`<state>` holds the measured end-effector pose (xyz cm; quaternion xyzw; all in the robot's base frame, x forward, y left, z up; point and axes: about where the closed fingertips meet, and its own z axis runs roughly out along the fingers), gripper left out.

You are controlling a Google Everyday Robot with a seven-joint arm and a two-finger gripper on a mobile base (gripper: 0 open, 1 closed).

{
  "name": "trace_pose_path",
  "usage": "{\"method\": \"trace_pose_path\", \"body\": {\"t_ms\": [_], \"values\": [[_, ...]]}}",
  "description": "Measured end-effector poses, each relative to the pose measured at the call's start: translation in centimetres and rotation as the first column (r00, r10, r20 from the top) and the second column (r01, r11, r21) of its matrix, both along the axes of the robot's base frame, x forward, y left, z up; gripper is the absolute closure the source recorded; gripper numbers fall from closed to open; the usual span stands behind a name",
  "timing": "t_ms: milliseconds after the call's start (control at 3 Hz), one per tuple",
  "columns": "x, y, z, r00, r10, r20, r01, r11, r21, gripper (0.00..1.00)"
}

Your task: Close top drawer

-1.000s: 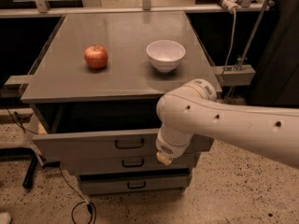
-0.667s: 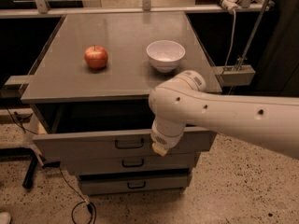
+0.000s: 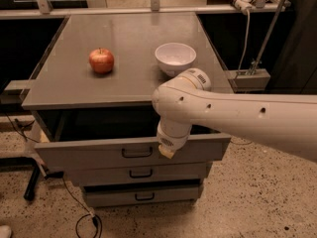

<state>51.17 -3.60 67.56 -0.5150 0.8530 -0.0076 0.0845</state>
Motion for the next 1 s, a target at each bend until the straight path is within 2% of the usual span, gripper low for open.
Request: {"method": "trace_pose_path", "body": {"t_ms": [1000], "values": [[0.00,0.00,0.00,1.0000,0.000,0.000,0.000,1.000,0.000,0.11]]}}
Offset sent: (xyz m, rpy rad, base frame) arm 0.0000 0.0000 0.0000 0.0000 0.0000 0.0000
